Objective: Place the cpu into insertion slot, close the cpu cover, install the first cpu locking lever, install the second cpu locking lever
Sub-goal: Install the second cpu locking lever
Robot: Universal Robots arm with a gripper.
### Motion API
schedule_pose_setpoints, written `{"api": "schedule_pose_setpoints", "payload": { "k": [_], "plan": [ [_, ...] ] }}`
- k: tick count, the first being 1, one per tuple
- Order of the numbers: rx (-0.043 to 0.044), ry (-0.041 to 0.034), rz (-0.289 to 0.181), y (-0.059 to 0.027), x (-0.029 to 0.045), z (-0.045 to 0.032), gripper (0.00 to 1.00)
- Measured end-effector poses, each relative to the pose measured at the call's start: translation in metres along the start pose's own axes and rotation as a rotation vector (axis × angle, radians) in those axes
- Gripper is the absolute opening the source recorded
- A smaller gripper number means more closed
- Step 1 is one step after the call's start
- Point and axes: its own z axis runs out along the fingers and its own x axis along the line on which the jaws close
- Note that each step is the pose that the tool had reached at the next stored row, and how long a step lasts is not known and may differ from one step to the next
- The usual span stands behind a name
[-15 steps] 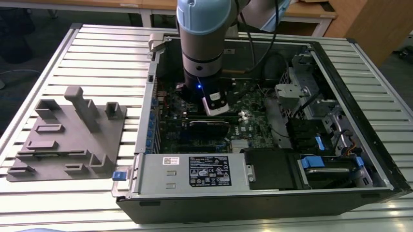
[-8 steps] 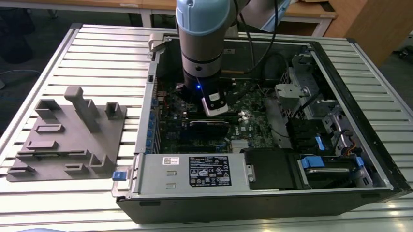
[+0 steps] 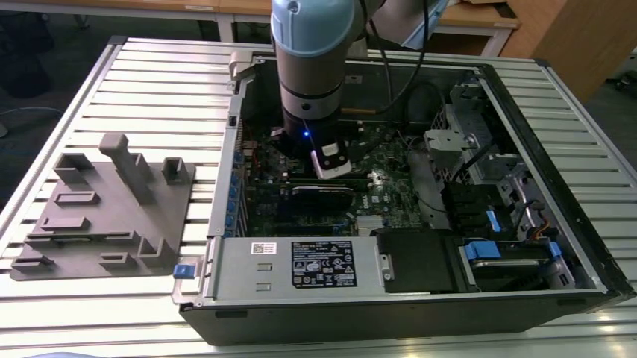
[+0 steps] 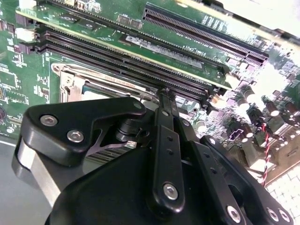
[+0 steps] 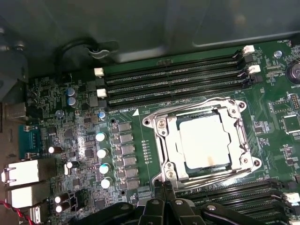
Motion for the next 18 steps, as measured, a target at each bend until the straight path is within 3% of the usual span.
{"api": "schedule_pose_setpoints", "payload": {
  "k": [9,18],
  "plan": [
    [-0.0107,0.0005,0.0,0.0002,0.0025,0.0029,0.11],
    [-0.0119,-0.003,0.0,-0.0004,0.0078,0.0058,0.11]
  ]
}}
